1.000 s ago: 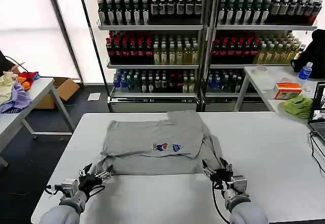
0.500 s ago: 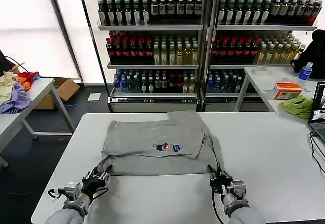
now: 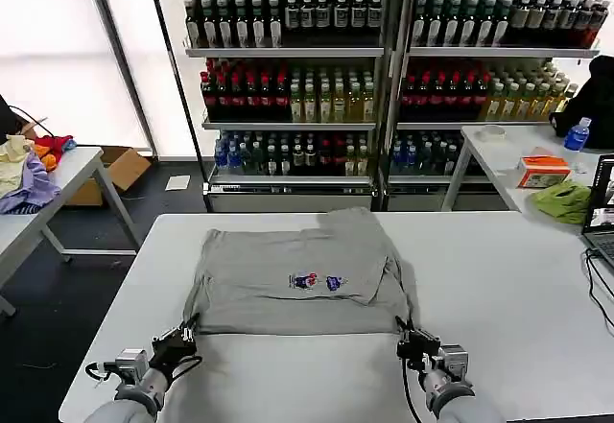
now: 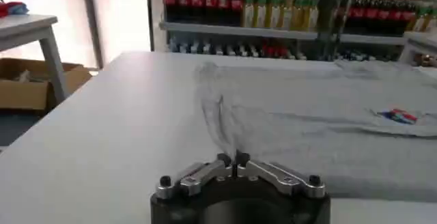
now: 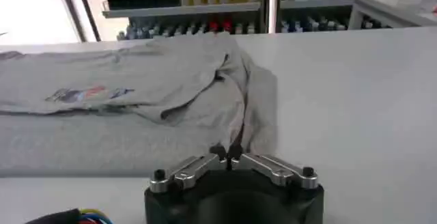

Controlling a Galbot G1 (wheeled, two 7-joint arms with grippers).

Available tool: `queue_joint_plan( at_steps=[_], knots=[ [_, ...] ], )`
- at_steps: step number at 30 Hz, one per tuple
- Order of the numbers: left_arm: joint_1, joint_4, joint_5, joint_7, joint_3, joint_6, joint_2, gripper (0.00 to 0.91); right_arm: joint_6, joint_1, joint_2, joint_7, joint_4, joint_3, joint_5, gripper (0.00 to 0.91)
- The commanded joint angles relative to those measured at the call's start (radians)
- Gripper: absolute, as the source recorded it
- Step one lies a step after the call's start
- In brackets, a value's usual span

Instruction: Fold and organize the clothes.

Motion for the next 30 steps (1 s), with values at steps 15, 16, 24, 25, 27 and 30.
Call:
queue_joint_plan(
  at_steps=[15,16,24,25,27,30],
  knots=[
    [0.548,-0.376,0.064,0.002,-0.125,0.039,-0.064,0.846,-0.004,-0.529,0.012,-0.042,0.337,0.215,-0.082,0.625],
    [0.55,-0.382,0.071,0.003,-0.127,0.045,-0.064,0.907,-0.005,-0.535,0.011,-0.043,0.34,0.217,-0.083,0.907],
    [0.513,-0.45,0.08,0.01,-0.162,0.111,-0.064,0.907,0.026,-0.468,0.016,-0.055,0.355,0.236,-0.072,0.907],
    [0.512,-0.458,0.078,0.013,-0.171,0.112,-0.078,0.907,0.022,-0.459,0.016,-0.055,0.369,0.248,-0.057,0.907],
    [0.512,-0.478,0.073,0.017,-0.185,0.117,-0.09,0.907,0.017,-0.45,0.017,-0.055,0.385,0.261,-0.052,0.907],
    [0.491,-0.485,0.066,0.029,-0.208,0.116,-0.091,0.907,0.008,-0.401,0.009,-0.064,0.428,0.315,-0.012,0.907]
  ],
)
